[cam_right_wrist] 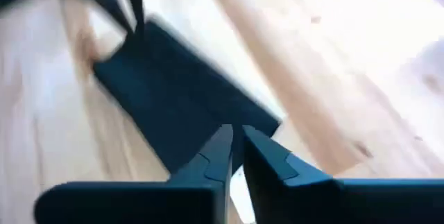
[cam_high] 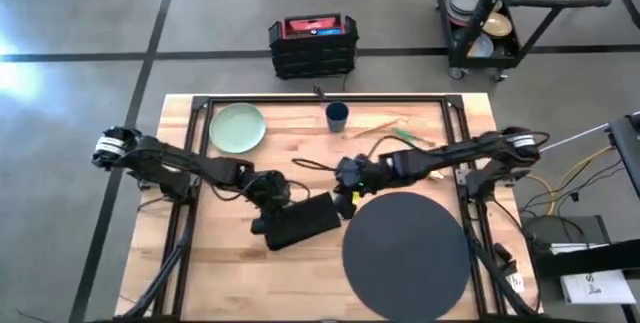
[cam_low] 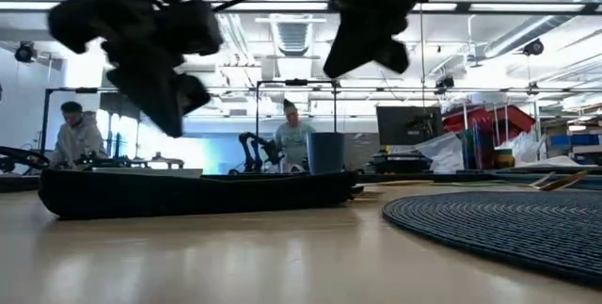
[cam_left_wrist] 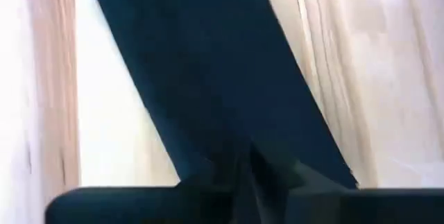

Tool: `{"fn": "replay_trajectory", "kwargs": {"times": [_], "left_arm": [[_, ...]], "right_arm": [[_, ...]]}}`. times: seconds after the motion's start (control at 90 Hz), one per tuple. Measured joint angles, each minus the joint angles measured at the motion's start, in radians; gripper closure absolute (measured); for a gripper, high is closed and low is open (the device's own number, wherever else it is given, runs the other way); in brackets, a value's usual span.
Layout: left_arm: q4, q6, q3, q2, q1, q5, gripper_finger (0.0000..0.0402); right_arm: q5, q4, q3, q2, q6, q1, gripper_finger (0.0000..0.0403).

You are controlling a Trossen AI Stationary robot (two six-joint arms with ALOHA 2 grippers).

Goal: Set table place
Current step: Move the black table napkin to the middle left of the table

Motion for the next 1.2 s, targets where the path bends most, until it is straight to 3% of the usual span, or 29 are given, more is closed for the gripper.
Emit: {"fn": "replay_trajectory", "kwargs": {"times": [0.156, 0.278, 0.478, 0.711, 0.844, 1.2], "left_arm": [[0.034, 0.152, 0.058, 0.107, 0.007, 0.053, 0.0400], [0.028, 0.247, 0.119, 0.207, 0.016, 0.052, 0.0401], [-0.043, 0.242, 0.205, 0.360, 0.043, 0.025, 0.0401], [-0.329, -0.118, 0.186, 0.385, 0.081, -0.028, 0.0402], [-0.447, -0.420, 0.149, 0.338, 0.080, -0.033, 0.0401], [-0.422, -1.100, -0.110, 0.129, -0.115, 0.083, 0.0401]], "right_arm": [[0.093, 0.080, -0.081, -0.076, 0.068, 0.038, 0.0400], [0.107, 0.131, -0.127, -0.125, 0.086, 0.051, 0.0402], [0.111, 0.118, -0.169, -0.175, 0.101, 0.064, 0.0403], [0.126, 0.096, -0.172, -0.238, 0.092, 0.105, 0.0403], [0.136, 0.066, -0.172, -0.275, 0.085, 0.129, 0.0403], [0.137, -0.030, -0.173, -0.346, 0.057, 0.177, 0.0403]]}}
